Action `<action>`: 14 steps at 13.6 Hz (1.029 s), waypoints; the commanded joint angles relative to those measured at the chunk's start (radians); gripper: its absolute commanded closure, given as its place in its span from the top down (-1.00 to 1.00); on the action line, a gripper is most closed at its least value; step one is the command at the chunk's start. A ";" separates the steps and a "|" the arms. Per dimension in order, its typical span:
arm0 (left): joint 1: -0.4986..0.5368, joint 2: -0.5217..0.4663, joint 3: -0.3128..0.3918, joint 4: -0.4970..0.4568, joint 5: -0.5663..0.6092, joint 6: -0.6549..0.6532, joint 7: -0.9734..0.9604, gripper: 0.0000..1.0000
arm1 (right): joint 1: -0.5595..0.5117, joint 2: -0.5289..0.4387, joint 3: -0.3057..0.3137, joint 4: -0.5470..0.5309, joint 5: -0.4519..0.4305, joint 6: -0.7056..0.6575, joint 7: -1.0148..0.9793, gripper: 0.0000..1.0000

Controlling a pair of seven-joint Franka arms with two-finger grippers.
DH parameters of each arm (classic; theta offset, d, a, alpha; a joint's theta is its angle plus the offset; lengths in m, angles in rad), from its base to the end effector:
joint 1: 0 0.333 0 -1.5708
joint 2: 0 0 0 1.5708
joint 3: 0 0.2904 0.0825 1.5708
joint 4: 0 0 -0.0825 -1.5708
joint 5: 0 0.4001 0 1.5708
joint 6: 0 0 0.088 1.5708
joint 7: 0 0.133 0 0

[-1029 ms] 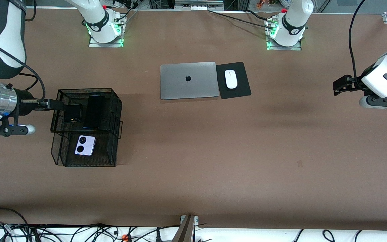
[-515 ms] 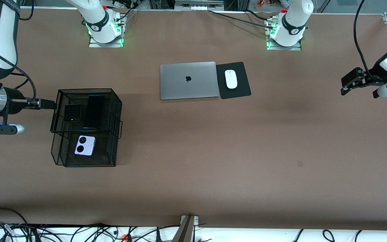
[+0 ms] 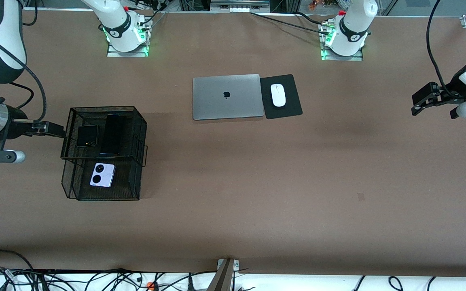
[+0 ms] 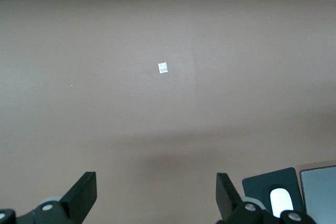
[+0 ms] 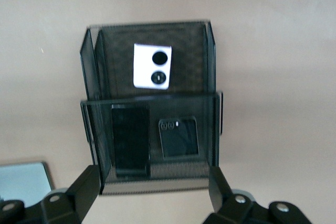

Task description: Place phones with both arms

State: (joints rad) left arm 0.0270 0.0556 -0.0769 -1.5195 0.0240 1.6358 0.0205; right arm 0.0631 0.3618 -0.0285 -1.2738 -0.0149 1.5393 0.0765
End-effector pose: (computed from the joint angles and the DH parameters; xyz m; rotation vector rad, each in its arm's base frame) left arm 0.5943 -0.0255 0.5718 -3.1193 0.1108 -0.0955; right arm 0.6589 0.0236 0.4911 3.1071 -0.0626 -0.1471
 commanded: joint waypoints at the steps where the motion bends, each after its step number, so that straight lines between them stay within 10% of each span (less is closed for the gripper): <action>1: 0.005 -0.005 0.002 -0.007 -0.022 0.003 0.003 1.00 | -0.026 -0.095 0.028 -0.178 -0.005 0.166 0.019 0.93; 3: 0.004 -0.003 0.003 -0.008 -0.022 -0.001 0.003 1.00 | -0.029 -0.167 0.028 -0.306 -0.002 0.251 0.019 0.99; 14: 0.004 -0.006 -0.006 -0.007 -0.022 -0.033 0.001 1.00 | -0.035 -0.162 0.027 -0.282 0.007 0.220 0.015 1.00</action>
State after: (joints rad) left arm 0.0270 0.0593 -0.0794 -1.5231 0.0240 1.6245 0.0205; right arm 0.0491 0.2239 -0.0247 -1.5410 -0.0143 1.7663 0.0786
